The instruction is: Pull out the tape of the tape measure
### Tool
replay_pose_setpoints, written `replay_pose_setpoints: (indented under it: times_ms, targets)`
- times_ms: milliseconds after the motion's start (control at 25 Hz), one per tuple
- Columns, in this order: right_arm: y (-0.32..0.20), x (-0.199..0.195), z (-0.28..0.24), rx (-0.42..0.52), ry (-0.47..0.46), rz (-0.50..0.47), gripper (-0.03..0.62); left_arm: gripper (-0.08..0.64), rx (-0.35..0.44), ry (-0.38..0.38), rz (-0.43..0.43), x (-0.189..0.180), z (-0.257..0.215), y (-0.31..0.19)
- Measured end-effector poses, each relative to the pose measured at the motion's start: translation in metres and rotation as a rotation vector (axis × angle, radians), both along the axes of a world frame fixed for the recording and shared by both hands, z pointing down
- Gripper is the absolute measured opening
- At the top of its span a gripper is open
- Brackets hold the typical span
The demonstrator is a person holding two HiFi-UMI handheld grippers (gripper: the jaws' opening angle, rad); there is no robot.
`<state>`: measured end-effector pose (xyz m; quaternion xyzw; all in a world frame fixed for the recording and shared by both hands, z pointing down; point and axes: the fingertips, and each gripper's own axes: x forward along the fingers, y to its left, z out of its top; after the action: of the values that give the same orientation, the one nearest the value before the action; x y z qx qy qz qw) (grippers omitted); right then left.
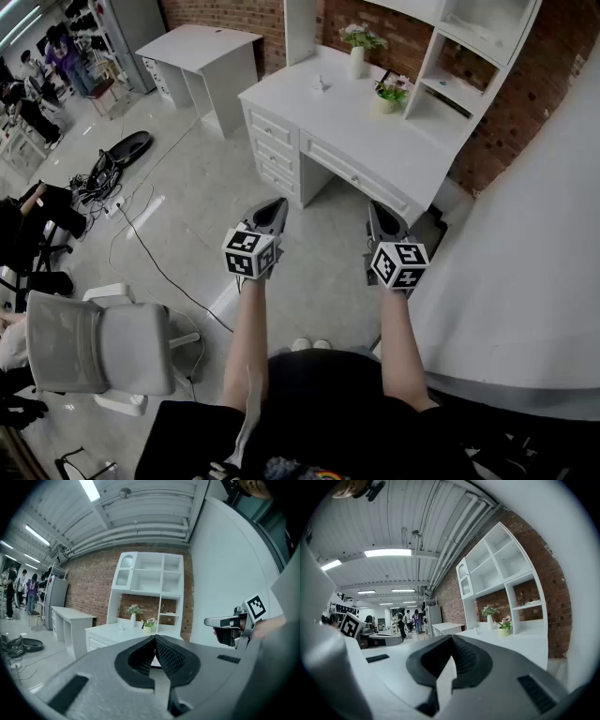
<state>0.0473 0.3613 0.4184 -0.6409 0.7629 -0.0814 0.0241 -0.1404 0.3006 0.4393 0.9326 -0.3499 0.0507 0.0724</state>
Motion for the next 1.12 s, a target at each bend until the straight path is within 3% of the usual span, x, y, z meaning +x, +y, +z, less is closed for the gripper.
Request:
replay_pose_setpoints:
  times_ms: [1000,1120]
  targets:
    - [0.001,-0.005,0.015,-0.010,-0.049,-0.004,-0.002,0.011,-0.060,-0.032,0.027,0.006,0.025,0.004]
    - [0.002,-0.005,0.014,-0.004,-0.069,-0.010,0.050,0.054,-0.056,-0.005,0.016,0.002,0.023,0.002]
